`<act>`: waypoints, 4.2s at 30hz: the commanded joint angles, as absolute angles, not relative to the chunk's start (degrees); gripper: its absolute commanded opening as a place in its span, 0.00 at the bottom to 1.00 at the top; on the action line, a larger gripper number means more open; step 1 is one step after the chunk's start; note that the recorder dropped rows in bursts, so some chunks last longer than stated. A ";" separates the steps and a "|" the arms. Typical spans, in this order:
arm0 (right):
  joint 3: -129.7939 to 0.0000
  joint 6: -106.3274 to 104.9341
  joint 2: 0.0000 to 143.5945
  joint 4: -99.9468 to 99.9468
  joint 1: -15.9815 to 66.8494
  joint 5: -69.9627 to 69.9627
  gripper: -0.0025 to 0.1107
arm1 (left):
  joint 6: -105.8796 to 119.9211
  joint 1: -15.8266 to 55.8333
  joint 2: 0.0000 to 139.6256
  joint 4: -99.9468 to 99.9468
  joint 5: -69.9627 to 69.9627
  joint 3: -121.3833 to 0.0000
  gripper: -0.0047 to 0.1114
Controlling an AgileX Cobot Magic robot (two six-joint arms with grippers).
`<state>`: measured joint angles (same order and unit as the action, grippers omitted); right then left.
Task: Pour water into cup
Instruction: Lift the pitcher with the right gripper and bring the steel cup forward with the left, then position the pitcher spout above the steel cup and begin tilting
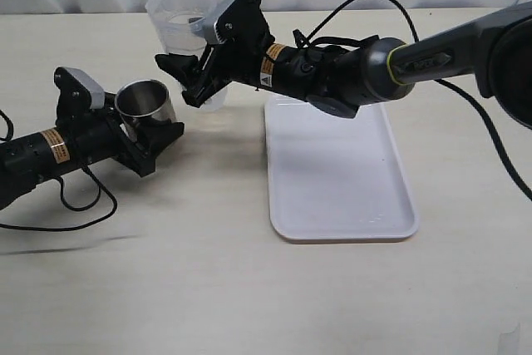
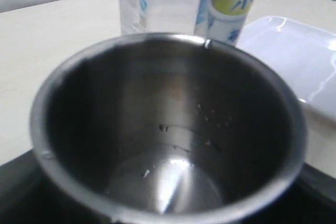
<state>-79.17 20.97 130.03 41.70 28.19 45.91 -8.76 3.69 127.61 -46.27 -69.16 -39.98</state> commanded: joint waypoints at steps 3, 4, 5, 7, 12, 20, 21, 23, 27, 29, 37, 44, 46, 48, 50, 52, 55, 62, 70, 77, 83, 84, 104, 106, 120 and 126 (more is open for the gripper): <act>-79.27 20.17 129.21 42.99 26.69 49.10 0.06 | -8.75 4.76 127.49 -46.96 -69.96 -40.23 0.04; -79.27 20.17 129.21 43.00 26.45 49.10 0.06 | -8.75 4.76 127.49 -47.46 -69.96 -40.23 0.04; -79.27 20.17 129.21 42.88 26.44 49.10 0.06 | -8.75 4.76 127.49 -47.94 -69.96 -40.23 0.04; -79.27 20.17 129.21 42.87 26.30 49.66 0.06 | -8.75 4.76 127.49 -49.10 -69.96 -40.38 0.04; -79.27 20.17 129.21 46.69 26.30 49.68 0.06 | -8.75 4.87 127.49 -49.42 -69.96 -40.37 0.04; -79.27 20.17 129.21 50.42 26.30 49.30 0.06 | -6.20 6.31 127.49 -49.19 -69.96 -40.37 0.04; -79.27 20.17 129.21 50.42 26.30 49.30 0.06 | -6.20 6.31 127.49 -49.19 -69.75 -40.37 0.04; -79.27 19.86 129.21 50.43 26.30 49.30 0.06 | -6.20 6.31 127.49 -49.19 -69.75 -40.37 0.04; -79.27 15.74 129.21 51.72 26.30 49.30 0.06 | -6.20 6.31 127.49 -49.06 -69.74 -40.37 0.04; -79.27 15.63 129.21 51.72 26.30 49.30 0.06 | -6.05 6.31 127.49 -48.95 -69.74 -40.37 0.04; -79.27 11.59 129.12 51.72 26.30 49.30 0.06 | -6.04 6.31 127.49 -48.87 -69.50 -40.37 0.04; -79.27 10.21 127.45 51.26 26.77 47.59 0.06 | -6.04 6.40 127.49 -48.98 -69.34 -40.37 0.04; -79.27 9.75 126.88 51.26 26.77 47.42 0.06 | -6.04 6.76 127.49 -48.98 -69.37 -40.37 0.04; -79.27 8.63 126.64 51.26 26.77 46.35 0.06 | -6.04 6.74 127.49 -48.98 -69.96 -40.37 0.04; -79.27 7.67 126.39 51.26 26.77 44.62 0.06 | -6.04 6.74 127.49 -48.98 -69.96 -40.37 0.04; -79.27 7.69 126.39 51.67 26.77 44.11 0.06 | -6.04 6.74 127.49 -48.98 -69.96 -40.37 0.04; -79.27 6.59 126.39 52.70 26.77 43.96 0.06 | -6.04 6.74 127.49 -48.98 -69.96 -40.37 0.04; -79.27 3.61 126.39 53.15 26.77 42.91 0.06 | -6.04 6.74 127.49 -49.80 -69.96 -40.81 0.04; -79.27 0.68 126.39 53.15 26.77 41.11 0.06 | -6.04 6.74 127.49 -49.92 -69.96 -40.81 0.04; -79.27 -3.58 126.39 53.40 26.77 40.75 0.06 | -6.37 6.74 127.49 -51.47 -69.96 -41.95 0.04; -79.27 -8.37 126.39 53.40 26.77 40.75 0.06 | -6.52 6.74 127.49 -51.34 -69.96 -42.18 0.04; -79.27 -8.55 126.39 53.40 26.77 40.75 0.06 | -6.52 6.74 127.49 -51.34 -69.96 -42.18 0.04; -79.27 -19.69 126.39 53.40 26.77 40.63 0.06 | -6.52 6.74 127.49 -51.85 -69.96 -42.54 0.04; -79.27 -20.25 126.39 53.40 26.77 40.63 0.06 | -6.52 6.74 127.49 -51.85 -69.96 -42.54 0.04; -79.27 -24.86 126.39 53.40 26.77 40.63 0.06 | -6.52 6.74 127.49 -51.85 -69.96 -42.53 0.04; -79.27 -27.78 126.39 51.65 26.77 40.63 0.06 | -6.52 6.74 127.49 -51.85 -69.96 -42.53 0.04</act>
<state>-79.17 -25.95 127.53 53.51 26.74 39.52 -6.27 6.28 127.61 -51.76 -68.62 -42.38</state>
